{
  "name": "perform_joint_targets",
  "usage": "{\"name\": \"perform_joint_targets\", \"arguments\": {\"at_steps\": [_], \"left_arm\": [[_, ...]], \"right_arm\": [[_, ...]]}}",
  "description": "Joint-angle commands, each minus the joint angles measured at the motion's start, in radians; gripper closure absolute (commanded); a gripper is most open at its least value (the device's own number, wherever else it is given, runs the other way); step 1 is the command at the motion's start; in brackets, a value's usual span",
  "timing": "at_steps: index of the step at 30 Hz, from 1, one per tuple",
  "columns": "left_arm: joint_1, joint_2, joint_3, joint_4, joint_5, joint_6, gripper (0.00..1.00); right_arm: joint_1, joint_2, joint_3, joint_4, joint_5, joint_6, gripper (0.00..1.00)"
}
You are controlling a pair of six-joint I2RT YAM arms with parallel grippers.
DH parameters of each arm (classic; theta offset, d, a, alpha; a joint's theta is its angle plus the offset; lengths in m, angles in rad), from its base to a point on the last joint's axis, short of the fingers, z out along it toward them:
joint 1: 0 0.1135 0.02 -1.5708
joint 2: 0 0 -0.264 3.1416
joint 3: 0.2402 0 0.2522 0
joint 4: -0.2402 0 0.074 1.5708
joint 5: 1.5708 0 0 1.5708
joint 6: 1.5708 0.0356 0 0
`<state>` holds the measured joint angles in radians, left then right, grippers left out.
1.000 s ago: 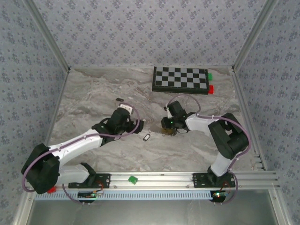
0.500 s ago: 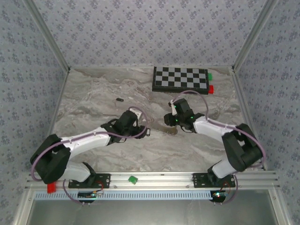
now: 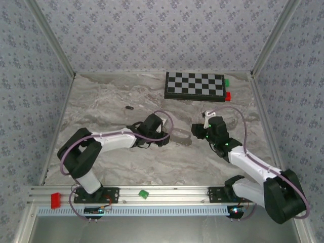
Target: Put the keys on the keyring
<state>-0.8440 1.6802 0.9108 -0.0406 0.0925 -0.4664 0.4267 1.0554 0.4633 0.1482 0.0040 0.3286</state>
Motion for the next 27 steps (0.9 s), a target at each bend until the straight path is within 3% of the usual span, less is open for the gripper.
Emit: {"name": "perform_joint_targets", "arguments": {"at_steps": [1, 27], "left_arm": [[-0.006, 0.045, 0.057, 0.002, 0.053, -0.045, 0.61], [-0.008, 0.174, 0.138, 0.002, 0.102, -0.092, 0.79]], "right_arm": [[-0.008, -0.035, -0.019, 0.045, 0.029, 0.023, 0.56], [-0.008, 0.002, -0.015, 0.068, -0.012, 0.033, 0.56]]}}
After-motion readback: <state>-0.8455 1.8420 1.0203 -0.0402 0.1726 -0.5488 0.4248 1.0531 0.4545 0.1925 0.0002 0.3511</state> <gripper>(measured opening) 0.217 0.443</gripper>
